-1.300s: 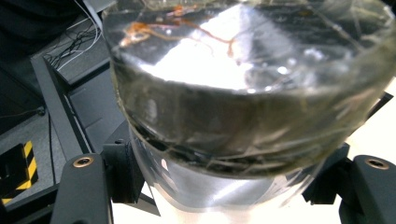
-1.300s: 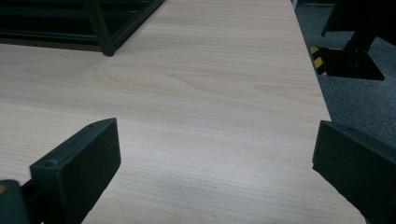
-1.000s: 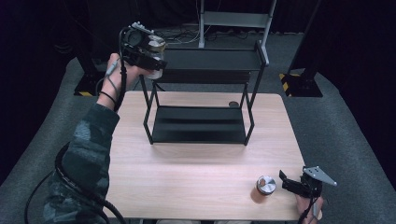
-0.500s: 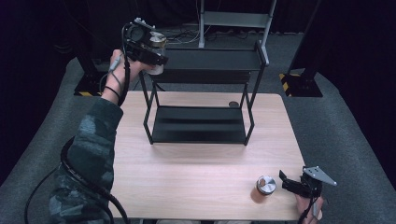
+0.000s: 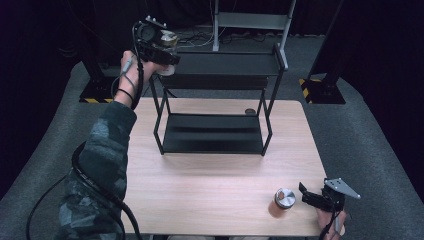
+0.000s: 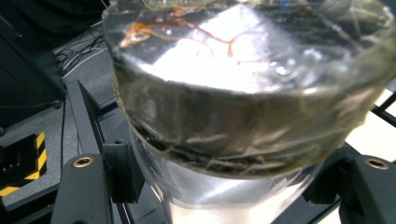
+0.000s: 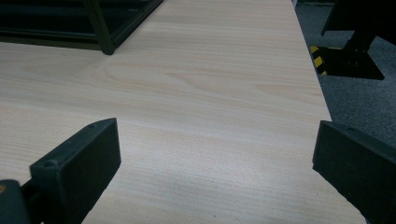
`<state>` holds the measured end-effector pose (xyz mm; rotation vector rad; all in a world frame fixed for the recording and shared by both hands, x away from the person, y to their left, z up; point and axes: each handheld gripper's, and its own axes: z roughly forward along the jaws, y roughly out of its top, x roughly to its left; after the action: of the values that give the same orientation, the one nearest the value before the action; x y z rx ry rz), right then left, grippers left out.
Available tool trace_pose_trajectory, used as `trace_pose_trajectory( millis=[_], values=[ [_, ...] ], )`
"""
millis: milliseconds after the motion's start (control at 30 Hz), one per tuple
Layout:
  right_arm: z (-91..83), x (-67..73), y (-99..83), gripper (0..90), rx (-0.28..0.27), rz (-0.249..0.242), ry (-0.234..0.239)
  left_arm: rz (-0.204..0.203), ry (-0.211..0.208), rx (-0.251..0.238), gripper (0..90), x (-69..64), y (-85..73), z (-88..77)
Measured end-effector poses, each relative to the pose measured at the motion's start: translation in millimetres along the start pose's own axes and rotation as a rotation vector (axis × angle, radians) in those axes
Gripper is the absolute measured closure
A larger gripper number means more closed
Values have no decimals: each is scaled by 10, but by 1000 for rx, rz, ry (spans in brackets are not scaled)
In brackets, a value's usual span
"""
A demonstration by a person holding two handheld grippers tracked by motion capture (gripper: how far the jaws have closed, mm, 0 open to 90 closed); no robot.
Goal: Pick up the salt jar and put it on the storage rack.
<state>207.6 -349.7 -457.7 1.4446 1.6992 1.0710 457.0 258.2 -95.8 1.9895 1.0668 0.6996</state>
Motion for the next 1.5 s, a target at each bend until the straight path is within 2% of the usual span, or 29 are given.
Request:
trace_pose_trajectory(
  millis=[300,533,1033,1500],
  values=[
    [-2,-1,-4,0,-2,1,0,-55,21,-39,307,16,-56,96],
    [-3,1,-6,0,-3,-2,-1,-77,33,-53,307,35,-91,165],
    [-3,4,-5,0,-3,-3,-2,-92,54,-79,307,-11,-150,304],
    [-3,10,-4,0,-2,-5,-4,-128,29,-121,306,25,-258,398]
  ],
)
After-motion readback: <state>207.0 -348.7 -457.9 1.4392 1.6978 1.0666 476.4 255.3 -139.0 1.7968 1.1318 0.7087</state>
